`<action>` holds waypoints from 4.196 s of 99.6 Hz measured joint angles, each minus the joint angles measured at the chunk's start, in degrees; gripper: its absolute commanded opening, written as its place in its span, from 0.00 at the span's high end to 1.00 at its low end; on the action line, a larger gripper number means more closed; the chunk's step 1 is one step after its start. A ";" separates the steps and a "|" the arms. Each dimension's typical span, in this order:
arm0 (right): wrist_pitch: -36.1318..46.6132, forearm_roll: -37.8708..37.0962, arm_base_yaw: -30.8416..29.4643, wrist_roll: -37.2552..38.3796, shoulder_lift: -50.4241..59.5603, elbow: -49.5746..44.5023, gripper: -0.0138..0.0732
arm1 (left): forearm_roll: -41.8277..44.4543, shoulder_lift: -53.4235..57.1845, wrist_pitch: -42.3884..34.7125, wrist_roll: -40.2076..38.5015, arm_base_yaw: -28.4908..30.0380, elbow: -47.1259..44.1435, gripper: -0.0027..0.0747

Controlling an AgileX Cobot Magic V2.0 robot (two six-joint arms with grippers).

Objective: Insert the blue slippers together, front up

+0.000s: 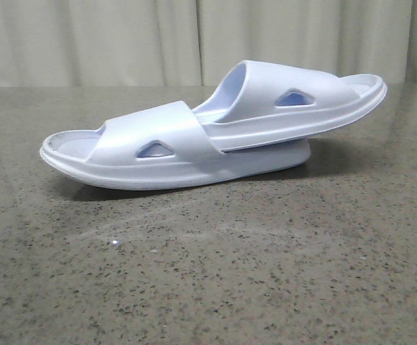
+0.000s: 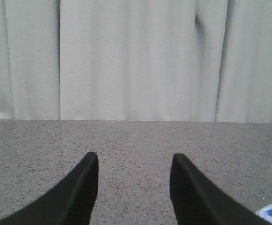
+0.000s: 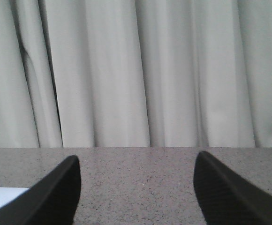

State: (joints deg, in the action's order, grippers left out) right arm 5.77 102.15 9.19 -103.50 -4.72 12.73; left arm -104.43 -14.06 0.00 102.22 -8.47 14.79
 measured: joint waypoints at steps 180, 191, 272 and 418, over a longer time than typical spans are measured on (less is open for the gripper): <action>7.01 2.00 0.00 -0.09 0.09 0.00 0.96 | 13.09 0.00 0.00 -5.74 -1.58 -0.10 0.94; 7.01 2.00 0.00 -0.09 0.09 0.00 0.96 | 29.62 0.05 3.73 -21.69 -1.58 -0.10 0.94; 7.01 2.02 0.00 -0.09 0.09 0.00 0.96 | 106.58 13.35 2.78 -104.21 -1.58 -14.93 0.94; 7.07 2.12 0.00 -0.09 0.12 0.00 0.96 | 106.42 14.30 2.23 -106.18 -1.58 -14.93 0.94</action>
State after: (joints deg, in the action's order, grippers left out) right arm 12.84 104.27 9.19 -103.59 -4.60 12.73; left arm 1.99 0.23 2.23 -3.96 -10.05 -0.14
